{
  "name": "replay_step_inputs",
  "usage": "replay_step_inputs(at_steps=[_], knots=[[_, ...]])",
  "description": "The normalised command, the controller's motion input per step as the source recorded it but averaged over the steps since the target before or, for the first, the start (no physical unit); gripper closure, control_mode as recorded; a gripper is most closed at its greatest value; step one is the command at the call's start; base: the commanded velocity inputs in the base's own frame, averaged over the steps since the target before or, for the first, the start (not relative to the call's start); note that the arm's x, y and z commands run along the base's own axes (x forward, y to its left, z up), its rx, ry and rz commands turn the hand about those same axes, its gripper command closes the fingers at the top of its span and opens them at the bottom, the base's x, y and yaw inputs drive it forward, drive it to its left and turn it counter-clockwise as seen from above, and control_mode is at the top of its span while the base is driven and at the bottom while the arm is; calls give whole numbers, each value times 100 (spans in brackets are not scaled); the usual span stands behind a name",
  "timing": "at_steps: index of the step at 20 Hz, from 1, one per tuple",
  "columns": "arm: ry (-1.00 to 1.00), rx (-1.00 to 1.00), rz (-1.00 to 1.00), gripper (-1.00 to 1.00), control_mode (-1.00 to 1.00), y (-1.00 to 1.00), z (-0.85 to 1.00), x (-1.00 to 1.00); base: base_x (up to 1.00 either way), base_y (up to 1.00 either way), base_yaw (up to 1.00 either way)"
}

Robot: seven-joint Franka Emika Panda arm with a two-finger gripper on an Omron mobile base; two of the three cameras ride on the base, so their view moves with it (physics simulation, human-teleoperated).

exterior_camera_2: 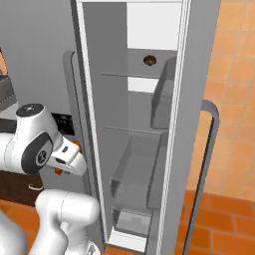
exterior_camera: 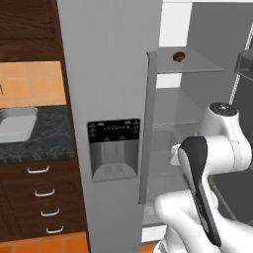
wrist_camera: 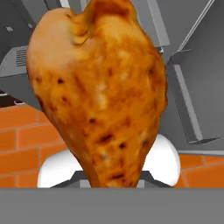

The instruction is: Place one mushroom and one chicken drumstick in each tupperware on the nearby counter, to pack two identical lunches.

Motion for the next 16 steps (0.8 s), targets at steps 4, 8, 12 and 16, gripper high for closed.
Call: replay_step_inputs(at_steps=[4, 8, 12, 16], knots=[[0, 0, 0, 100, 100, 0, 0, 0, 17, 100, -1], [0, 0, 0, 100, 100, 0, 0, 0, 20, 100, -2], [0, 0, 0, 100, 100, 0, 0, 0, 18, 100, -11], [0, 0, 0, 100, 100, 0, 0, 0, 4, 100, -36]])
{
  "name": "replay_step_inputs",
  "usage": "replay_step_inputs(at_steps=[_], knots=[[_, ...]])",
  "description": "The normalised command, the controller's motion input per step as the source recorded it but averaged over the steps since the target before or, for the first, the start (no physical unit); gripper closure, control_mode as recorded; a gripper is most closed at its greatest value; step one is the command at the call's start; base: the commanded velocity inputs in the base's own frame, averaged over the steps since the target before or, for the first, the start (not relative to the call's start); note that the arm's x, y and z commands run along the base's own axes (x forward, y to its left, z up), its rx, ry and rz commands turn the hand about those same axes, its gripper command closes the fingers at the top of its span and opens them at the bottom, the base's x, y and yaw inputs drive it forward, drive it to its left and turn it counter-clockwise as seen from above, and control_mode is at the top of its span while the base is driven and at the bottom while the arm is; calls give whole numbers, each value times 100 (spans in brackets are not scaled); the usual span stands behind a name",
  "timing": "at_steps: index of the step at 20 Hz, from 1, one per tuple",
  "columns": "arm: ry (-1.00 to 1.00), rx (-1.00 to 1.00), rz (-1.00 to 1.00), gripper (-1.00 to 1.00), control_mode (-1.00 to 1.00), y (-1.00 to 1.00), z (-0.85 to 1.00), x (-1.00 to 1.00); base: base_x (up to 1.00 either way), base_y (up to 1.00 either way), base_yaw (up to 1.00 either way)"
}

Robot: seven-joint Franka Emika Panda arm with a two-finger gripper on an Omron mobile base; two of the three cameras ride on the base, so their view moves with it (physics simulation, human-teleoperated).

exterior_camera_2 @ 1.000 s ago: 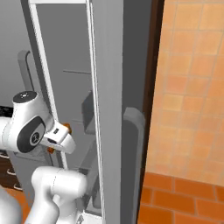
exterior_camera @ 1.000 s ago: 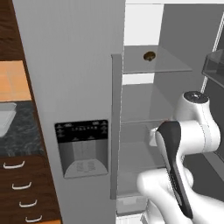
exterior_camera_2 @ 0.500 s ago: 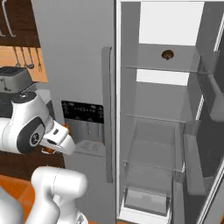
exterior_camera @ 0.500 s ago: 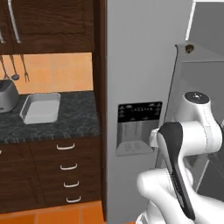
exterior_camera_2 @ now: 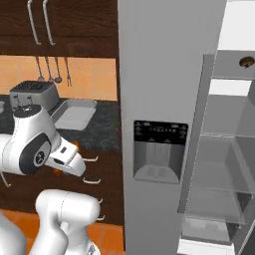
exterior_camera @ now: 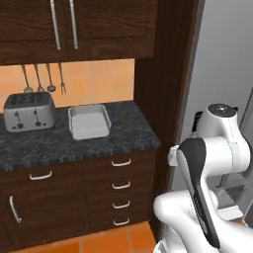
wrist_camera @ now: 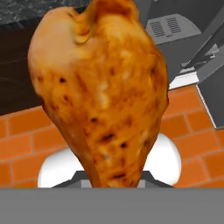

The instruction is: Place one mushroom and one chicken drumstick in each tupperware on the nearby counter, to pack two identical lunches.

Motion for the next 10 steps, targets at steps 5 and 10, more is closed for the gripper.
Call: replay_step_inputs(at_steps=[5, 10], knots=[[0, 0, 0, 100, 100, 0, 0, 0, 8, 100, -38], [0, 0, 0, 100, 100, 0, 0, 0, 74, 90, -10]])
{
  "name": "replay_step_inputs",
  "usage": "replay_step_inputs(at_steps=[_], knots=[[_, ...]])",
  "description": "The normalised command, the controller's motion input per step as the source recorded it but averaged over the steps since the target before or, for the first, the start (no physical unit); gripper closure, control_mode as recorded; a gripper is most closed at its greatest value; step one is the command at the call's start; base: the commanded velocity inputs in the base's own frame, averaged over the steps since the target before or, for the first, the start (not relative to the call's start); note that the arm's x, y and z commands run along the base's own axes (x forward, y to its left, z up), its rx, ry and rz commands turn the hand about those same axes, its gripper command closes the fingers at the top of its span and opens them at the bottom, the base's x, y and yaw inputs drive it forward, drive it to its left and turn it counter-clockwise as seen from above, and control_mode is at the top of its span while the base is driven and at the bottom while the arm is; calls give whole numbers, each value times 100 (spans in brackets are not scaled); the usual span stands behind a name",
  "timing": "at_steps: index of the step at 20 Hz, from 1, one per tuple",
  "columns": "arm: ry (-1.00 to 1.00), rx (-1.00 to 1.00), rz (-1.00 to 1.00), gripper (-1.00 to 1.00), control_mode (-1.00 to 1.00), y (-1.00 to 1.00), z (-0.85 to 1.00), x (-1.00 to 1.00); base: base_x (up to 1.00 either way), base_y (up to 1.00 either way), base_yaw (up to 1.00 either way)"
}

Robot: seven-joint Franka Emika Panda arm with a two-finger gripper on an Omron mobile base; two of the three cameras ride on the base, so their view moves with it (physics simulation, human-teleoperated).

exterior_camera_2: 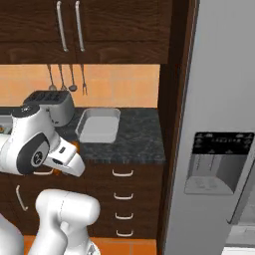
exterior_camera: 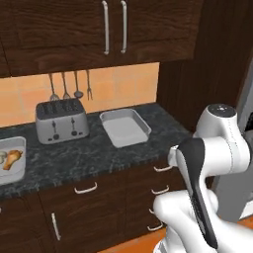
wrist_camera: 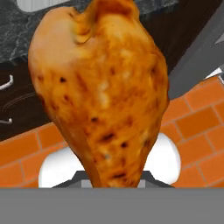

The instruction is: Place one mushroom and one chicken drumstick in each tupperware on the nearby counter, to pack two identical lunches.

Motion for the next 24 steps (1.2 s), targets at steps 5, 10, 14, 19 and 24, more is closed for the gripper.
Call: replay_step_inputs(at_steps=[5, 10, 14, 19, 24], knots=[[0, 0, 0, 100, 100, 0, 0, 0, 92, 58, -2], [0, 0, 0, 100, 100, 0, 0, 0, 76, 0, 2], [0, 0, 1, 100, -100, 0, 0, 16, 45, 0, 1], [-7, 0, 8, 100, -100, 0, -18, 91, 0, 0, 0], [-1, 2, 8, 100, -100, 0, -33, 100, 0, 0, 0]])
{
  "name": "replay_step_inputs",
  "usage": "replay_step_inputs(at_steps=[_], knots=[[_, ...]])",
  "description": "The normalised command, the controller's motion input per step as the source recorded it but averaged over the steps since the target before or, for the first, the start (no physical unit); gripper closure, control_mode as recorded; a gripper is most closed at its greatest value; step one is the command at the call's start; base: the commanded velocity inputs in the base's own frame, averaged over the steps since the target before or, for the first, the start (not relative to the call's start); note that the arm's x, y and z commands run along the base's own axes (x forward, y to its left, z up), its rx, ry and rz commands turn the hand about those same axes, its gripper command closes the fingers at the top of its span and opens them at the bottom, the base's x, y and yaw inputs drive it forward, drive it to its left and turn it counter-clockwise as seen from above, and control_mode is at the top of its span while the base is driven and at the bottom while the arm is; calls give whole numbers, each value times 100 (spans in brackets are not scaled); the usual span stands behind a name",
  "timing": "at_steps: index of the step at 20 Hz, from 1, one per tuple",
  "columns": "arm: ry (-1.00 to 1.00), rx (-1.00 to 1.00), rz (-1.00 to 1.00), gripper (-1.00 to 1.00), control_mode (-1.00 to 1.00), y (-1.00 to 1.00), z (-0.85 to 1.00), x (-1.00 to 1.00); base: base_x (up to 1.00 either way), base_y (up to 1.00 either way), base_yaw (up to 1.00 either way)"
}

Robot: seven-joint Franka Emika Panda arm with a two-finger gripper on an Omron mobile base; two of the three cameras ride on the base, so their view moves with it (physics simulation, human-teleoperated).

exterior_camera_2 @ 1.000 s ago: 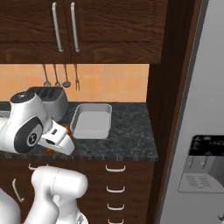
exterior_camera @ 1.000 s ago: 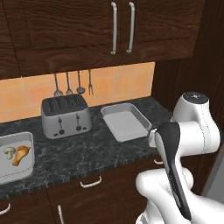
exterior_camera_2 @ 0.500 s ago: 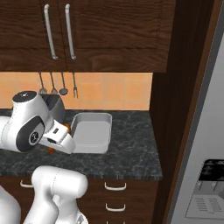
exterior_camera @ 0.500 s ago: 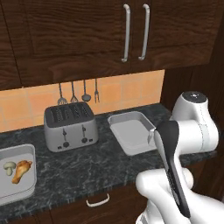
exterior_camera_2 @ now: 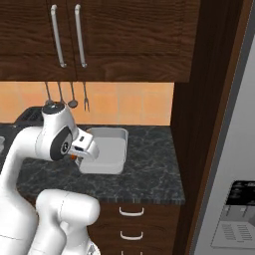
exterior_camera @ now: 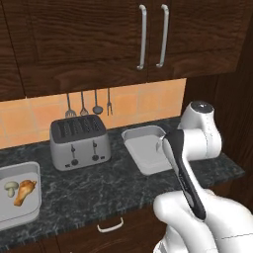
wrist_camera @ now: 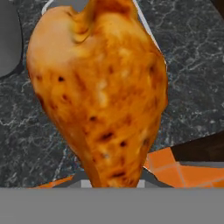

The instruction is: Place one mushroom and one chicken drumstick in each tupperware on the nearby counter, to pack two identical lunches.

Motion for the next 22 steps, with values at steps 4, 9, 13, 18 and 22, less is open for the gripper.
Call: replay_step_inputs(at_steps=[4, 9, 13, 18, 22], knots=[[1, 0, 2, 100, -100, 0, -22, 100, 0, 0, 0], [14, -3, 0, 100, -100, 14, -17, 100, 0, 0, 0], [17, -4, 0, 100, -100, 3, -51, 100, 0, 0, 0], [14, -1, 0, 100, -100, 0, -60, 100, 0, 0, 0], [19, 0, 0, 100, -100, 0, -50, 90, 0, 0, 0]])
